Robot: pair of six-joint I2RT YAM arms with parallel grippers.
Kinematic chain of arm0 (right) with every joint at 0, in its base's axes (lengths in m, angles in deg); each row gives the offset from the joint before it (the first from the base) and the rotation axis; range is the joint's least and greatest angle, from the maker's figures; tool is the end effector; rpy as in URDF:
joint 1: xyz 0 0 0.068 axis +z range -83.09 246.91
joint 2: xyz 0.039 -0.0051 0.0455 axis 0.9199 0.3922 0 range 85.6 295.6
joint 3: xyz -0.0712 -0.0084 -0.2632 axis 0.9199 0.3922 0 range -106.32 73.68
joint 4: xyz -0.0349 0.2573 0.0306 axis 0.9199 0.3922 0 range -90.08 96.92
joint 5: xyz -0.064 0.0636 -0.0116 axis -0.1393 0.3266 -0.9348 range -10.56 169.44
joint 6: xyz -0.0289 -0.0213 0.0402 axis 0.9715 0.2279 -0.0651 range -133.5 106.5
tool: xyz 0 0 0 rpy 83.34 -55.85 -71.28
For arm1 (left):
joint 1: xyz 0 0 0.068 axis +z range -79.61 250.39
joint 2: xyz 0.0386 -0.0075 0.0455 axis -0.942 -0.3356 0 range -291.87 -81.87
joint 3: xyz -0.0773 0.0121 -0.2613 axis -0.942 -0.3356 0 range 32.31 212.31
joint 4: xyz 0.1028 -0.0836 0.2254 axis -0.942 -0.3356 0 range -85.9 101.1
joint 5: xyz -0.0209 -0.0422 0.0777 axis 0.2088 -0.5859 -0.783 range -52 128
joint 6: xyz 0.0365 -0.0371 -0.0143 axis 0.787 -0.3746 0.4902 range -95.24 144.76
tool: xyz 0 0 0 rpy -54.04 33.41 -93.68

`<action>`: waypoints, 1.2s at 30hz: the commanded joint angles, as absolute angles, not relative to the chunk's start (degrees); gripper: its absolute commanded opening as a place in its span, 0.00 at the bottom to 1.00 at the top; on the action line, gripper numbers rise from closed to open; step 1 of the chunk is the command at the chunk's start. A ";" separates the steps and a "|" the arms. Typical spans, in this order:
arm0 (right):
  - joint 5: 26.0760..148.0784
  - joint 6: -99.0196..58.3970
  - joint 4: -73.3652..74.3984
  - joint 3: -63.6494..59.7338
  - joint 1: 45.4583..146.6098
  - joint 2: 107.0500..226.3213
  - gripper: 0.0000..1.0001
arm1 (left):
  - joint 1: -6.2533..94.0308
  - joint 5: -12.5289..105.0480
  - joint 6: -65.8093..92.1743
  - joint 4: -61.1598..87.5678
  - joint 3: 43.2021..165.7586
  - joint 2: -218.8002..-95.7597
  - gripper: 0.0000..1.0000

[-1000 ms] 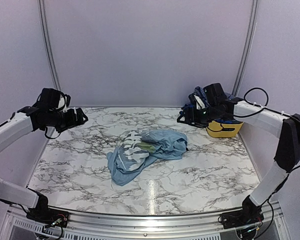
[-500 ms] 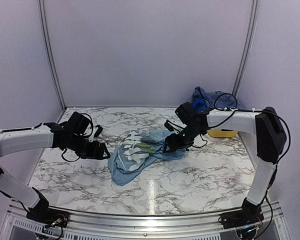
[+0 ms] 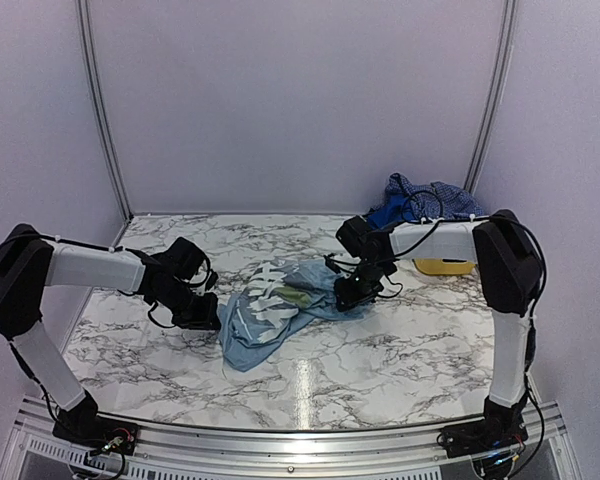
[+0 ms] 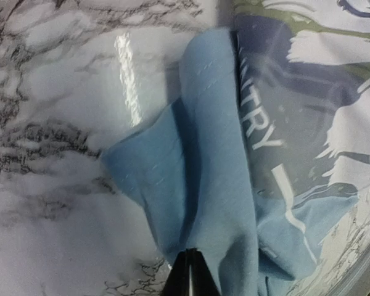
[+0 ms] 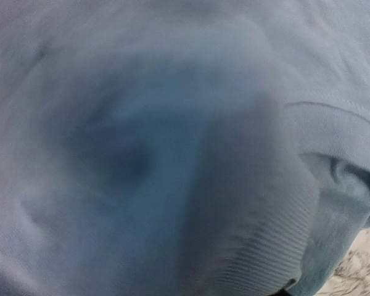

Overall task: Fold and stack the mixed laundry pile
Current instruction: Flatten out the crumpled T-shirt at the center of the board.

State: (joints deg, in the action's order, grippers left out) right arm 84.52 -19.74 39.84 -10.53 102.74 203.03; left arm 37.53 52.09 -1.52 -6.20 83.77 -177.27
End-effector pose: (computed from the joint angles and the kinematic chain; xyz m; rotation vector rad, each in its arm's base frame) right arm 0.3315 0.2432 0.1590 -0.7552 2.7856 0.2732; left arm 0.2600 -0.1782 0.1543 0.2451 2.7435 -0.6443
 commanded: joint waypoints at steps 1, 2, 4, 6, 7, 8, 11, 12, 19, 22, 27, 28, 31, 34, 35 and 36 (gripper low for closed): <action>84.56 -19.43 41.80 -11.69 103.26 202.41 0.27 | 39.87 52.50 -3.53 -4.06 87.94 -178.19 0.00; 86.14 -19.32 41.60 -11.36 103.27 201.62 0.19 | 40.77 52.46 -3.96 -3.96 88.02 -177.74 0.00; 89.41 -19.17 41.23 -10.78 103.36 199.81 0.02 | 42.86 52.53 -4.19 -3.57 87.64 -175.64 0.00; 92.69 -19.30 40.54 -10.30 103.79 197.37 0.00 | 45.23 54.07 -4.26 -2.63 86.80 -172.85 0.00; 93.95 -19.33 40.43 -10.19 104.20 196.70 0.00 | 45.86 56.64 -3.39 -2.24 86.63 -171.60 0.00; 94.61 -19.35 40.66 -10.24 104.62 196.30 0.00 | 45.91 58.81 -1.45 -2.30 86.69 -170.66 0.14; 95.26 -19.56 42.13 -10.90 105.48 195.72 0.00 | 44.24 61.38 1.13 -3.87 86.53 -169.32 0.56; 95.40 -19.67 42.33 -11.00 105.64 195.39 0.00 | 43.55 61.39 1.23 -4.22 86.02 -169.48 0.60; 98.98 -20.23 43.71 -12.73 106.12 192.22 0.00 | 40.26 55.84 -2.00 -4.28 82.99 -175.06 0.63; 100.71 -19.88 44.51 -13.37 106.28 190.85 0.00 | 40.24 53.65 -2.63 -4.67 83.47 -176.85 0.43; 101.82 -19.30 47.93 -12.80 106.24 188.04 0.00 | 43.02 50.21 -2.70 -9.18 84.06 -173.18 0.00; 101.60 -19.16 48.71 -12.28 106.19 187.16 0.00 | 43.91 50.17 -2.55 -9.84 83.74 -171.21 0.00; 100.96 -18.85 50.40 -9.68 105.17 183.72 0.00 | 47.19 50.89 -2.02 -11.55 82.42 -163.38 0.00; 100.38 -18.64 49.85 -6.41 101.75 181.51 0.00 | 50.50 55.67 -2.73 -11.58 81.72 -156.97 0.00; 100.08 -18.52 49.44 -5.83 100.33 181.53 0.00 | 50.82 57.15 -2.73 -11.54 81.90 -155.75 0.00; 99.56 -18.43 48.89 -5.82 98.88 182.05 0.00 | 50.97 57.75 -2.94 -11.52 82.10 -154.82 0.00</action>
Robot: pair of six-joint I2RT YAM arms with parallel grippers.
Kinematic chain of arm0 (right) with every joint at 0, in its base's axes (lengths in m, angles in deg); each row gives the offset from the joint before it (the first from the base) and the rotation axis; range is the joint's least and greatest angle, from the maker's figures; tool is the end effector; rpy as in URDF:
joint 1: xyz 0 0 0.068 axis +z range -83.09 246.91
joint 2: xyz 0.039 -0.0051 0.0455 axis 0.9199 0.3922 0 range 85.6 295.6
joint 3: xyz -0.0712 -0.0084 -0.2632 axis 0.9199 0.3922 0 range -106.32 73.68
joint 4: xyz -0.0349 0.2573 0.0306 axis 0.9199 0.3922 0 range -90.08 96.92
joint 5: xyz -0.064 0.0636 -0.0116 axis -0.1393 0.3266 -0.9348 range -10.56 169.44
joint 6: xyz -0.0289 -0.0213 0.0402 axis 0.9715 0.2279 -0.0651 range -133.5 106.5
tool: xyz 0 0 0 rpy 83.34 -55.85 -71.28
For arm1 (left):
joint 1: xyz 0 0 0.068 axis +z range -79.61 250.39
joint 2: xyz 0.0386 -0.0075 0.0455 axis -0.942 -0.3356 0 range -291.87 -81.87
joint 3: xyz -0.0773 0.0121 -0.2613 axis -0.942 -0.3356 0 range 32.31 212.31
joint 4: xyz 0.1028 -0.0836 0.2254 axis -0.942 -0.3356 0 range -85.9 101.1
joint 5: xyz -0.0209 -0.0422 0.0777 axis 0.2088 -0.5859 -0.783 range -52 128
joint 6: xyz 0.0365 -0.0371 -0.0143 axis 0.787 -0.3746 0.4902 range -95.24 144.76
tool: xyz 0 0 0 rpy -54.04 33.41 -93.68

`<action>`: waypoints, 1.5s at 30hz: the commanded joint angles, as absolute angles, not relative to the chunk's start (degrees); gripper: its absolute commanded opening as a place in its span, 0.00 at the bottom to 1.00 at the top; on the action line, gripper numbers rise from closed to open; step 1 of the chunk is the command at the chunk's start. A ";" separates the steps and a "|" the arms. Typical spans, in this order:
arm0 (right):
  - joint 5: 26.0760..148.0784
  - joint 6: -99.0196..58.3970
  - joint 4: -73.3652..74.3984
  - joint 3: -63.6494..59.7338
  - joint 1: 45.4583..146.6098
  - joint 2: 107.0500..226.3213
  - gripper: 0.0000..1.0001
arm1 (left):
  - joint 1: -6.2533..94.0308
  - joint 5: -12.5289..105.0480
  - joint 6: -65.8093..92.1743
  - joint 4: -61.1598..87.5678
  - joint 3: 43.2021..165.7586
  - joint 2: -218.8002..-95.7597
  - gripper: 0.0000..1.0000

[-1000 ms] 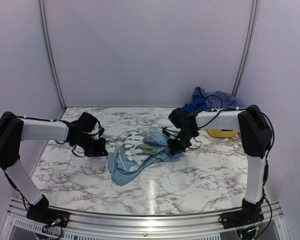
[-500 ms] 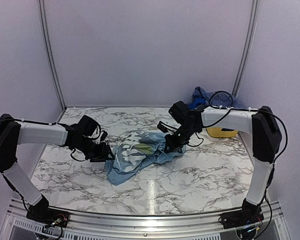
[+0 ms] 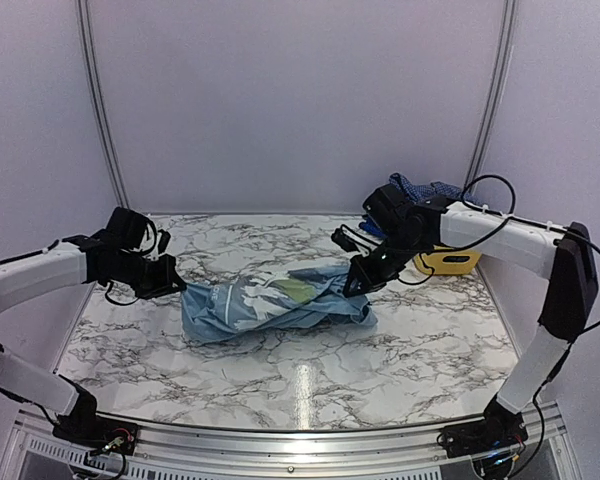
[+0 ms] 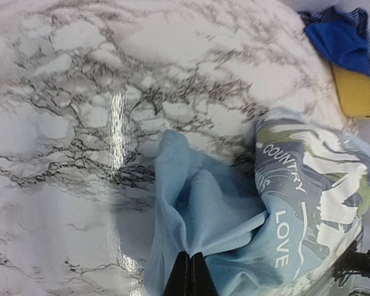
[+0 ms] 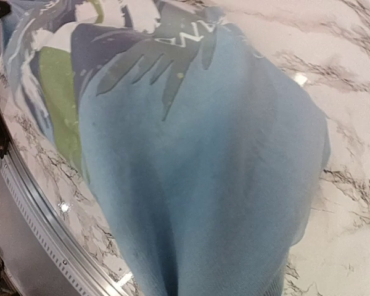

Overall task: Fold and stack the mixed laundry pile
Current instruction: Flatten out the crumpled T-shirt at the center of the board.

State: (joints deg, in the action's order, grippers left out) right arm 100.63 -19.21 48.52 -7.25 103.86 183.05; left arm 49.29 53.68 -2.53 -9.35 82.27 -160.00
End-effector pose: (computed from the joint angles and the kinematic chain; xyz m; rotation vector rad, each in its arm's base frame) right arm 0.2729 0.2214 0.2659 -0.8607 2.6520 0.7091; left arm 0.2592 -0.1103 0.2278 -0.0051 2.5048 -0.7014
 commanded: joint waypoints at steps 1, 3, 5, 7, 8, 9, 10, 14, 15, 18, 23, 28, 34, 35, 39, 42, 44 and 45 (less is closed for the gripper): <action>98.87 -18.42 48.27 -6.41 97.70 182.93 0.03 | 51.02 57.85 -3.72 -11.34 82.26 -154.44 0.00; 96.14 -18.54 47.58 -10.02 96.59 186.34 0.26 | 50.97 57.50 -5.36 -11.16 83.06 -155.89 0.00; 93.06 -18.49 48.23 -15.48 96.52 190.80 0.41 | 51.13 56.33 -6.94 -10.97 84.29 -158.57 0.00; 90.54 -19.31 49.76 -21.66 96.44 194.83 0.51 | 51.69 54.71 -8.93 -10.84 85.57 -161.77 0.00; 90.00 -19.73 50.35 -23.95 96.44 196.25 0.54 | 52.10 54.13 -9.77 -10.87 86.18 -163.35 0.00; 90.25 -19.77 50.62 -25.59 96.48 197.06 0.54 | 52.69 53.58 -10.91 -10.87 86.82 -164.84 0.00; 91.26 -19.30 50.30 -25.97 96.63 197.01 0.54 | 53.21 52.77 -11.73 -10.84 87.31 -166.05 0.00; 93.01 -17.79 47.25 -19.54 97.90 192.12 0.54 | 55.36 50.19 -13.15 -10.78 88.93 -171.11 0.00; 93.32 -17.54 47.50 -17.87 98.26 191.07 0.54 | 56.01 49.75 -12.85 -10.81 89.15 -172.17 0.00; 94.93 -17.46 45.77 -11.00 98.81 187.65 0.54 | 59.36 48.37 -11.54 -10.78 90.01 -174.90 0.00; 99.59 -17.87 43.37 -3.27 98.96 185.00 0.61 | 63.90 48.34 -6.80 -12.57 94.45 -177.58 0.04; 98.97 -18.13 42.37 -0.15 100.14 184.13 0.69 | 61.54 55.91 2.23 -12.79 92.75 -170.22 0.47; 100.07 -19.71 39.65 2.87 100.33 184.19 0.71 | 47.16 55.49 2.40 -12.14 82.94 -159.19 0.74; 99.92 -19.77 39.31 2.65 100.35 184.82 0.73 | 45.36 55.36 1.10 -11.47 80.84 -158.84 0.74; 100.73 -20.06 37.34 0.64 101.47 188.13 0.82 | 41.75 50.80 -1.15 -10.90 78.17 -160.20 0.75; 99.45 -20.40 36.43 -1.76 102.87 191.77 0.84 | 41.82 45.90 -2.06 -10.96 79.03 -164.42 0.75; 96.53 -21.04 36.76 -3.97 103.66 194.77 0.84 | 41.94 41.93 -2.54 -11.08 80.60 -169.15 0.74; 94.95 -21.78 36.94 -4.96 103.85 196.05 0.84 | 42.25 40.67 -2.64 -11.21 81.73 -171.01 0.74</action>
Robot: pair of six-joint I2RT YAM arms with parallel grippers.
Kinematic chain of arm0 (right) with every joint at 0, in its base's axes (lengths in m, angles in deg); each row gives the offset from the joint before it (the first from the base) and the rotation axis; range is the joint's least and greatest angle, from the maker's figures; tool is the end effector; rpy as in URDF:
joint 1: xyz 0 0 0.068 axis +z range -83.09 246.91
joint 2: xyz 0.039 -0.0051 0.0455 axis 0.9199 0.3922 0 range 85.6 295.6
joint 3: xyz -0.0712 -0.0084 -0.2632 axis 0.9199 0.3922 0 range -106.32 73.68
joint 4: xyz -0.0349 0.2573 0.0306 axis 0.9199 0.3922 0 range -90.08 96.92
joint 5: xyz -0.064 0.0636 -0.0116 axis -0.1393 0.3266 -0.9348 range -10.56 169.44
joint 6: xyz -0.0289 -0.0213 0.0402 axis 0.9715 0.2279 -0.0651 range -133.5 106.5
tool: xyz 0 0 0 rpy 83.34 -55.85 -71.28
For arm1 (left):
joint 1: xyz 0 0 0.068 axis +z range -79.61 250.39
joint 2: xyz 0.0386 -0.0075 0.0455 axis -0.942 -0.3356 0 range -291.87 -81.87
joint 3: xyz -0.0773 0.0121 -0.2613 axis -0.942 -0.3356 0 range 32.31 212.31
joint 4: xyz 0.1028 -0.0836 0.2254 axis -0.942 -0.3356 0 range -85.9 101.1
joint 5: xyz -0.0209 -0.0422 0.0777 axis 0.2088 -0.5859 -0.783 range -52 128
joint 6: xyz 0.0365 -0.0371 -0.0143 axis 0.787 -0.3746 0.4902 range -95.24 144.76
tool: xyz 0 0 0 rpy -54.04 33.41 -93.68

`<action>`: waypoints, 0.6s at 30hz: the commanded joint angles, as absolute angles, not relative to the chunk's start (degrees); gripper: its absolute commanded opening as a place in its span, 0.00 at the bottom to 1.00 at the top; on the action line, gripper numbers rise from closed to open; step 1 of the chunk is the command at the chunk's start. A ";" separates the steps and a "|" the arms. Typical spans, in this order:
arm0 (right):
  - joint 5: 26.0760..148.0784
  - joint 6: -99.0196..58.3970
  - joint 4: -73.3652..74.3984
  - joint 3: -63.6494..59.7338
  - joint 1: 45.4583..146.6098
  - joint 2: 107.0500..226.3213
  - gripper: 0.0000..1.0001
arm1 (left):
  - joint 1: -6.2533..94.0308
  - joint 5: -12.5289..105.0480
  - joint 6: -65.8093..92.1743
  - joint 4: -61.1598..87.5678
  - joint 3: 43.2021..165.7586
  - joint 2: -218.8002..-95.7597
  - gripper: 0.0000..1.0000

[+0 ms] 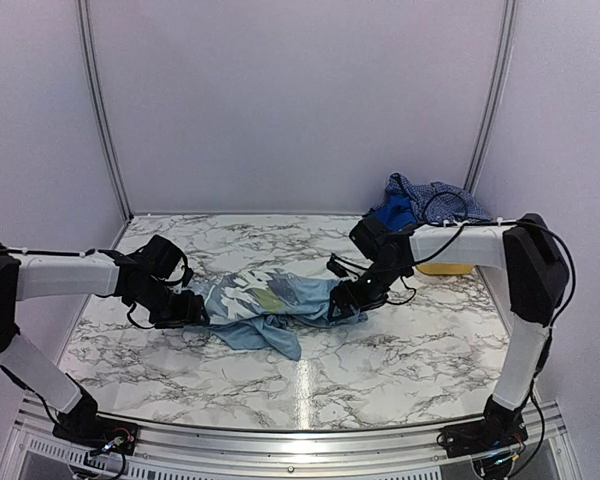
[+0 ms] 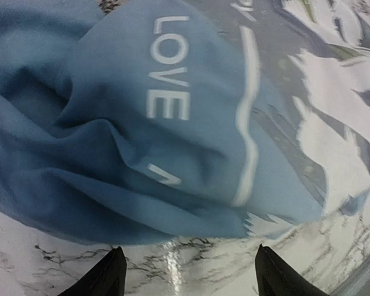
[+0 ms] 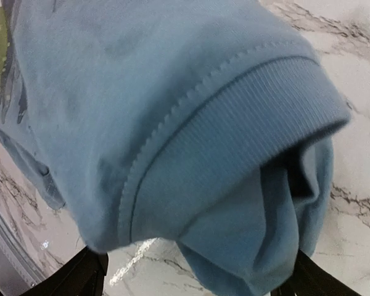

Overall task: Fold and stack the mixed laundry pile
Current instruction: Flatten out the crumpled T-shirt at the center of the board.

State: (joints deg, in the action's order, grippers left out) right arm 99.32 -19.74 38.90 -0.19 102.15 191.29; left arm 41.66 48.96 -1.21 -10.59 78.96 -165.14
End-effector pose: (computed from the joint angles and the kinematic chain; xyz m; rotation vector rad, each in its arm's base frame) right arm 0.2923 0.2213 0.1880 -0.8042 2.7689 0.6452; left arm 0.2411 -0.1399 0.1849 0.1374 2.6754 -0.5775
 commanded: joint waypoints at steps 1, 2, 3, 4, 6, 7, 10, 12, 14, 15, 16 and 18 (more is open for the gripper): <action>93.70 -22.26 37.27 -5.77 103.95 197.27 0.84 | 42.65 40.01 -2.66 -11.24 82.79 -172.55 0.72; 92.59 -22.50 37.49 -6.53 104.07 198.24 0.82 | 43.08 39.49 -2.66 -11.23 84.02 -173.94 0.69; 91.89 -22.55 37.75 -7.01 104.13 198.91 0.79 | 43.67 39.09 -2.52 -11.38 85.78 -174.79 0.63; 91.43 -22.69 37.81 -7.30 104.17 199.40 0.75 | 44.39 38.79 -2.30 -11.38 86.84 -175.35 0.55; 91.70 -22.36 38.45 -7.65 104.25 199.98 0.60 | 46.31 38.30 -1.46 -11.86 89.05 -176.16 0.38; 91.78 -22.06 38.97 -7.70 104.28 199.92 0.52 | 47.55 38.27 -0.85 -12.30 89.95 -176.37 0.30; 94.97 -20.81 39.77 -6.59 104.32 197.46 0.23 | 52.84 37.38 0.89 -13.14 92.07 -176.60 0.05; 100.46 -20.15 39.38 -5.51 104.37 194.82 0.06 | 56.46 37.59 2.29 -13.29 93.30 -176.88 0.00; 105.91 -20.43 38.37 -4.86 104.43 192.57 0.00 | 59.49 37.72 3.66 -13.49 94.77 -177.40 0.00; 108.88 -20.75 37.55 -4.60 104.52 191.62 0.00 | 60.58 39.03 4.27 -13.89 95.54 -177.49 0.00; 111.36 -21.31 36.76 -4.48 104.72 190.89 0.00 | 61.00 40.24 5.28 -14.21 96.07 -177.10 0.00; 114.65 -22.96 35.44 -4.60 104.91 190.02 0.00 | 60.45 45.47 7.01 -13.63 95.21 -173.78 0.15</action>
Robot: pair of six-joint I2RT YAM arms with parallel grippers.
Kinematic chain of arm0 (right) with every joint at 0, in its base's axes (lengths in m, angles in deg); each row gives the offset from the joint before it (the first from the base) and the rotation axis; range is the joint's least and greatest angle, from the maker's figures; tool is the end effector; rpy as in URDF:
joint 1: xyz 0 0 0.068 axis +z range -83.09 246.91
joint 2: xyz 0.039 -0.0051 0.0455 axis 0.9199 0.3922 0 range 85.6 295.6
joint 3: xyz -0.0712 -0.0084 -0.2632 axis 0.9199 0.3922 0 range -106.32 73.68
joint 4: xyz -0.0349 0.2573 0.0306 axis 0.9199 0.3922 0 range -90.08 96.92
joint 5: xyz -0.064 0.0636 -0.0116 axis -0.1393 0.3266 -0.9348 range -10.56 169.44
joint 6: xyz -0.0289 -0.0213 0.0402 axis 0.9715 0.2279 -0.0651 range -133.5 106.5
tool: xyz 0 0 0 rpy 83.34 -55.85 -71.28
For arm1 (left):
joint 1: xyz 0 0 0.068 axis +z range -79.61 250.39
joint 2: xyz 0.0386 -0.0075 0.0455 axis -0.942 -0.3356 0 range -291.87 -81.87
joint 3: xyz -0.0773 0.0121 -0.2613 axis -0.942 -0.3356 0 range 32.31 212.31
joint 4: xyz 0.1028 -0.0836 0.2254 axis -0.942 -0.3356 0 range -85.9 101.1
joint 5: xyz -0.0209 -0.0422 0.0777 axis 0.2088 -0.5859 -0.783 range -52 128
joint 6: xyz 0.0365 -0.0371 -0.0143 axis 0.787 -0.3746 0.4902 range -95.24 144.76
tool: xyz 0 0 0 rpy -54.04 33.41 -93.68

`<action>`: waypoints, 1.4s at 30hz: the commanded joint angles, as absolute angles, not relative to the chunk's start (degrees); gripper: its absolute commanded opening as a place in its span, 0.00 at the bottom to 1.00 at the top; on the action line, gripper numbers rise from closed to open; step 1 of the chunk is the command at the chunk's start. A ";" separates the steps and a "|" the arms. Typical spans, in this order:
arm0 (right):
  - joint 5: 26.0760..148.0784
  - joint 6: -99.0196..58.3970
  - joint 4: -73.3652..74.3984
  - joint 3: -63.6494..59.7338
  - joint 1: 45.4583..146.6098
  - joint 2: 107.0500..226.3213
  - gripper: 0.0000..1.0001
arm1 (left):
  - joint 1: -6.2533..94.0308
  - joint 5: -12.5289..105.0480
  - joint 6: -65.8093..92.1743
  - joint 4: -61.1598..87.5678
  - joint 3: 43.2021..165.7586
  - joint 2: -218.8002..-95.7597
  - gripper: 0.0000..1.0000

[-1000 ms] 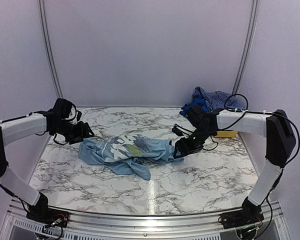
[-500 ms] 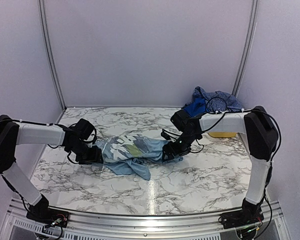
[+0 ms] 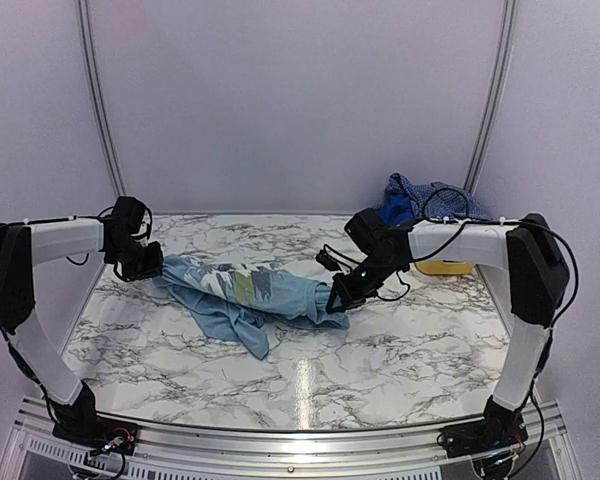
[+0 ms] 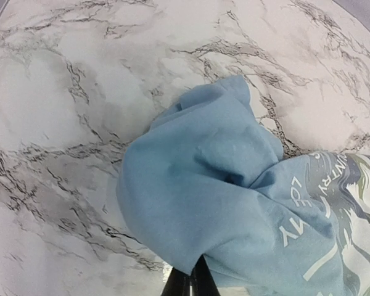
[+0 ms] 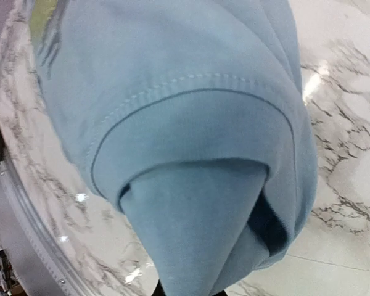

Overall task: Fold and stack the mixed laundry pile
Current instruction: Flatten out the crumpled T-shirt at the center of the board.

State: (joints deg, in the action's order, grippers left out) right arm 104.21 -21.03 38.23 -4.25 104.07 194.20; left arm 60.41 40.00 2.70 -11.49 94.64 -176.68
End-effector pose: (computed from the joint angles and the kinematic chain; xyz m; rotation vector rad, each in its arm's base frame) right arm 0.2967 0.2436 0.1911 -0.8451 2.7395 0.7840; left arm 0.3383 -0.0608 0.2057 -0.2546 2.5396 -0.2645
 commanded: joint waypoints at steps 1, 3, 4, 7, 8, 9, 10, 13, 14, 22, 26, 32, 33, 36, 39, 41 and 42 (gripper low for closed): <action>115.48 -23.58 34.91 -4.76 105.08 189.76 0.00 | 59.13 46.30 7.28 -13.45 93.98 -171.71 0.29; 116.36 -24.69 34.26 -4.95 105.15 189.42 0.00 | 56.93 48.13 8.20 -13.48 90.77 -166.79 0.50; 116.65 -25.11 33.94 -5.06 105.15 189.20 0.00 | 54.74 48.66 8.71 -13.56 89.10 -164.31 0.55; 116.53 -26.37 33.08 -5.15 105.20 188.97 0.00 | 49.16 52.20 8.52 -13.41 83.24 -157.65 0.61; 116.61 -26.63 32.87 -5.27 105.22 189.09 0.00 | 47.34 54.00 7.11 -12.88 81.59 -156.39 0.62; 116.80 -26.76 32.80 -5.39 105.18 189.20 0.00 | 45.62 55.65 5.70 -12.05 80.09 -155.78 0.62; 116.93 -26.84 32.72 -5.67 105.19 189.47 0.00 | 43.57 56.99 4.38 -10.98 78.70 -155.54 0.62; 117.30 -27.02 32.45 -6.78 105.21 190.02 0.00 | 37.49 56.71 2.21 -8.11 76.26 -156.92 0.62; 117.54 -27.10 32.40 -7.15 105.20 190.17 0.00 | 36.38 56.60 1.41 -7.20 75.93 -158.01 0.62; 117.49 -27.22 33.10 -8.67 105.18 190.46 0.00 | 31.77 56.37 -5.02 3.74 79.00 -170.46 0.65; 117.22 -27.77 32.81 -8.72 105.17 189.92 0.00 | 31.36 55.98 -9.09 7.91 81.78 -177.90 0.61; 116.35 -28.00 33.54 -8.13 105.13 188.24 0.00 | 31.44 56.35 -10.02 7.59 85.15 -179.77 0.08; 116.02 -27.83 33.98 -7.95 105.04 187.79 0.00 | 31.62 55.20 -9.28 5.51 85.21 -177.96 0.00; 114.63 -27.62 35.72 -6.83 103.72 185.21 0.00 | 33.20 51.09 -5.54 -4.07 85.40 -170.73 0.00; 114.50 -28.52 36.35 -3.61 100.16 180.59 0.00 | 37.33 48.84 -2.02 -12.37 85.61 -161.91 0.00; 114.32 -28.78 37.26 -1.91 96.58 176.79 0.00 | 41.43 47.62 0.07 -17.34 86.41 -155.72 0.00; 113.94 -28.79 37.91 -1.31 95.37 175.23 0.00 | 43.44 46.96 1.06 -19.53 87.11 -153.02 0.00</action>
State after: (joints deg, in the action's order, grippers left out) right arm 115.18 -27.76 35.71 -2.79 100.91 182.46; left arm 37.02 51.60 -4.52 -6.37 84.14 -163.65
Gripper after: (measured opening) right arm 0.005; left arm 0.013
